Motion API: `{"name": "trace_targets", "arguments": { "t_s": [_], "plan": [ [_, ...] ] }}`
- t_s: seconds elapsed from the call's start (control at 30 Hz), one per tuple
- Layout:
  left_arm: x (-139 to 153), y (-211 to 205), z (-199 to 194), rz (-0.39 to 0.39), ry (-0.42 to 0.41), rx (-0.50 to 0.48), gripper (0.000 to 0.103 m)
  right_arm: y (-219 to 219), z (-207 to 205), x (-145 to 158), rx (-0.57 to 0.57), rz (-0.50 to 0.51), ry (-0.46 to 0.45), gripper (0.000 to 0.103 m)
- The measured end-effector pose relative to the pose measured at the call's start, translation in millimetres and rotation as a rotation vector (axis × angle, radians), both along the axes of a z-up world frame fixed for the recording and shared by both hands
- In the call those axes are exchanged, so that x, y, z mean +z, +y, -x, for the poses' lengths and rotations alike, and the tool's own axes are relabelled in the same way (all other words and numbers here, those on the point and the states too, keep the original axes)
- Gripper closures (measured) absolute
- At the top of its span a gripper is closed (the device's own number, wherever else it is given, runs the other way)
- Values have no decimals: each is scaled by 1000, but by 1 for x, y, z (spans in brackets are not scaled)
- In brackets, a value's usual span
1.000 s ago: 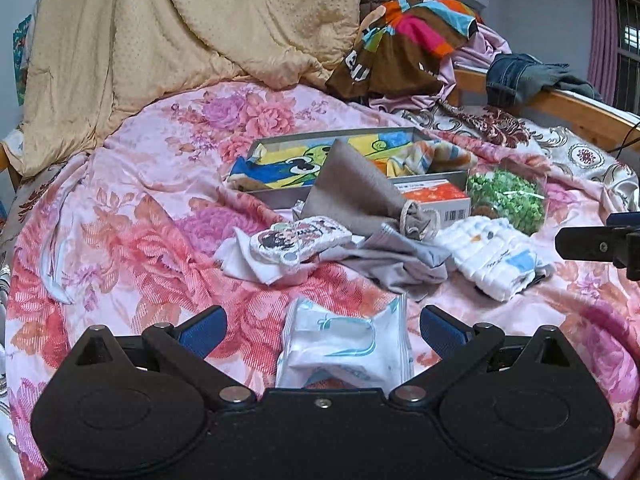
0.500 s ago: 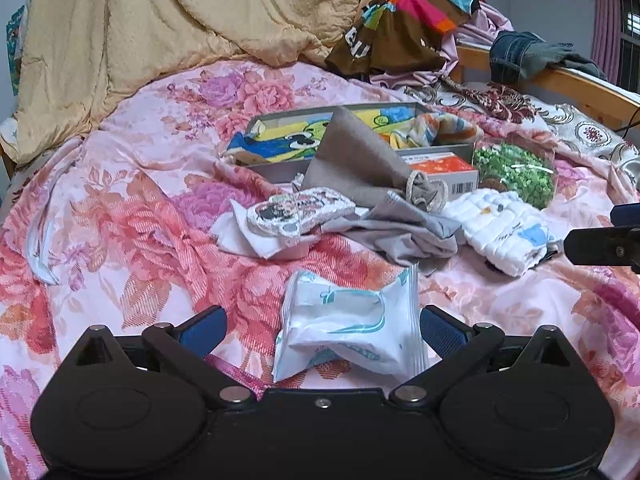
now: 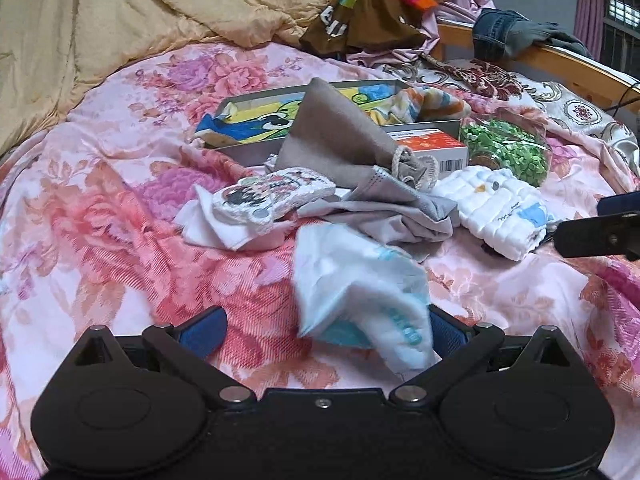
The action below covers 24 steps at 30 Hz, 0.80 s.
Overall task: Organize soft objects
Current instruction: 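Close the left tool on the wipes packet while the right tool grips the white cloth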
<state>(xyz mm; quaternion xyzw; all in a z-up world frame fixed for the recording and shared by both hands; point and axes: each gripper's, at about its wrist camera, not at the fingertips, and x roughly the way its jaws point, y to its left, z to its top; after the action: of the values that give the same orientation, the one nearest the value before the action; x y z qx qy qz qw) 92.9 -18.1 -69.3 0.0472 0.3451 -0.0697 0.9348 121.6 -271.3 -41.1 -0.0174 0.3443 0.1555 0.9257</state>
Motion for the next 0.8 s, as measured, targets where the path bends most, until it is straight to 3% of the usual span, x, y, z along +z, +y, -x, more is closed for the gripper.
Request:
{"name": "trace_targets", "arguments": {
  "t_s": [0.23,0.4,0.8],
  "plan": [
    [-3,-3,-20,45,12,-17,1,-9,-38,-15,-65,-23,36,0],
    [-1,-11,-31,58,14,-40,9,-12,-58,-27,-87,-12,48,1],
    [-4,-12,-35,142,27,-11,18,-12,-65,-40,-82,-24,33,7]
  ]
}}
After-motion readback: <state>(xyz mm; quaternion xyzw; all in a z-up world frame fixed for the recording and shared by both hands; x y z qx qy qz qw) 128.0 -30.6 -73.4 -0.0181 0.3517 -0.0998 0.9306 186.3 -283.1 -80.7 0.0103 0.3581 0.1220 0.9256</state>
